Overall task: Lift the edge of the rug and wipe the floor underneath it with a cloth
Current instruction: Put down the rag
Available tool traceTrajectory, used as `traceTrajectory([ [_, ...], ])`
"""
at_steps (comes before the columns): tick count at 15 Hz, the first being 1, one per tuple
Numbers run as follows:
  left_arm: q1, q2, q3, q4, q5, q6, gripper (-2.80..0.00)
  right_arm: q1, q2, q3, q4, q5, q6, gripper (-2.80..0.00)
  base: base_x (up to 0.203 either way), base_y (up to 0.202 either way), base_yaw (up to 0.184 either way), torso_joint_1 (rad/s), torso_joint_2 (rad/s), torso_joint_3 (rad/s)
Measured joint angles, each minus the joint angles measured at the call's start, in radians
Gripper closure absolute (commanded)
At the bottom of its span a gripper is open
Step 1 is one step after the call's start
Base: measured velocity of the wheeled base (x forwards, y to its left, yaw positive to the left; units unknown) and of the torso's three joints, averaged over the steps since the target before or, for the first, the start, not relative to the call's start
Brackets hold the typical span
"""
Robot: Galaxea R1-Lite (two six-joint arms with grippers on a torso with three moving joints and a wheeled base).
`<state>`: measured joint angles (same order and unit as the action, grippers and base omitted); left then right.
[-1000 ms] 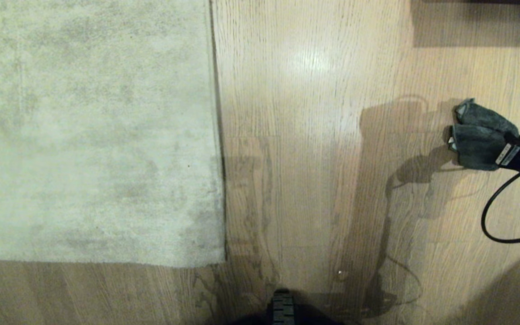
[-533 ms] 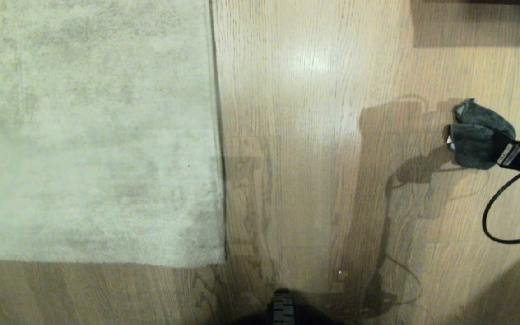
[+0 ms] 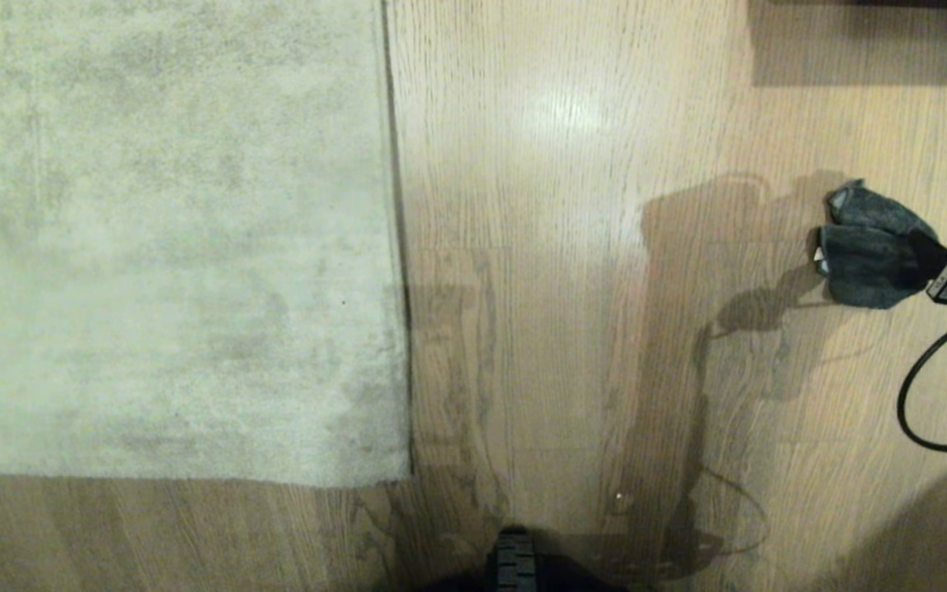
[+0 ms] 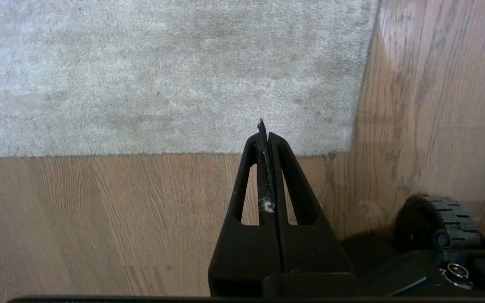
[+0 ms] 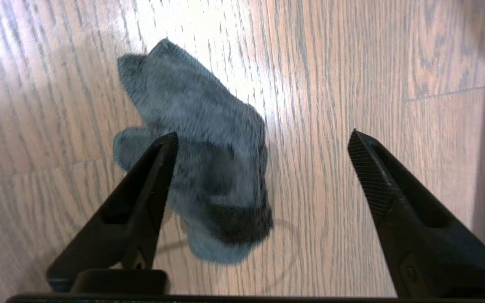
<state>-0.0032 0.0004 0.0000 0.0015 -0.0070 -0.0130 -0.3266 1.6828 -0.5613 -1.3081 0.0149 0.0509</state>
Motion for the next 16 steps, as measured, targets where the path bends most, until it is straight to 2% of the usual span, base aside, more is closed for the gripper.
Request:
traceTrajectory([
  [11,0.000,0.000,0.000,0.000,0.001,0.000,0.00,-0.013,-0.073,0.136,-0.003,0.004,-0.084,-2.80,0.000,0.000,0.000,0.000,0.00,0.000],
  [12,0.000,0.000,0.000,0.000,0.001,0.000,0.00,-0.013,-0.086,0.152,-0.002,0.005,-0.086,-2.66,0.000,0.000,0.000,0.000,0.00,0.000],
  [13,0.000,0.000,0.000,0.000,0.001,0.000,0.00,-0.013,-0.100,0.172,-0.004,0.005,-0.087,0.00,0.000,0.000,0.000,0.000,0.00,0.000],
  [16,0.000,0.000,0.000,0.000,0.000,0.000,0.00,-0.013,-0.150,0.235,-0.005,0.008,-0.089,0.00,0.000,0.000,0.000,0.000,0.00,0.000],
])
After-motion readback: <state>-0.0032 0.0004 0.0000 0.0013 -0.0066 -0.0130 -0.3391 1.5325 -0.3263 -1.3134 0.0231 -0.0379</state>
